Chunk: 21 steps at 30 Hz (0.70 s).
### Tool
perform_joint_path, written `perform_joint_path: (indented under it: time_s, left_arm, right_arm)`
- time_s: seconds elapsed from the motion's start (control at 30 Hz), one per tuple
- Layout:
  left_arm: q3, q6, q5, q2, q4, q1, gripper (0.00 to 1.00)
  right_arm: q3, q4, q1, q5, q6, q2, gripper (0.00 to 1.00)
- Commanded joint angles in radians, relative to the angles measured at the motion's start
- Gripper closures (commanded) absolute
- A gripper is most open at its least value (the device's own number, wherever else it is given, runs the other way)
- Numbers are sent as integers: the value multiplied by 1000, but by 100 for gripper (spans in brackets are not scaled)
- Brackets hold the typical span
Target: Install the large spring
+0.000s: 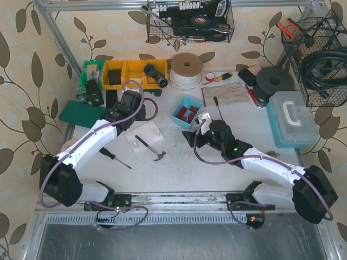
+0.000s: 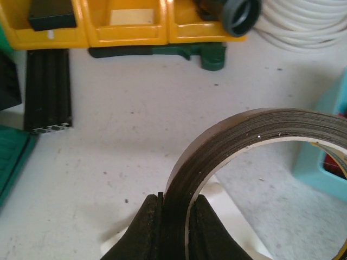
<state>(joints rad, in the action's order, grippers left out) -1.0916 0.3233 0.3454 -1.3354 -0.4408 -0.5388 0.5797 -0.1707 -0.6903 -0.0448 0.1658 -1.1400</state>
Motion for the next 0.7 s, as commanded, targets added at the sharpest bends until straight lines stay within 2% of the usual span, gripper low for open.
perform_joint_path:
  time_s: [0.0,0.17,0.27,0.43,0.67]
  left_arm:
    - [-55,12,66,-69,37,84,100]
    - [-96,57,-8,-203,45,212,100]
    - [-116,62,-27,-273,88,250,100]
    - [-259,92,-31,-436,58,312,100]
    - [-472,109,-34,-681,-7,346,100]
  right_arm:
    - [-3,-20,-6,-31,-26,22,9]
    - [-4,-21,-5,-45,-29,28,9]
    - [0,-16,-26,-52,-33,21,9]
    - [5,-15,-34,-52,-33,6,10]
    - [21,14,-41,-88,-40,3,10]
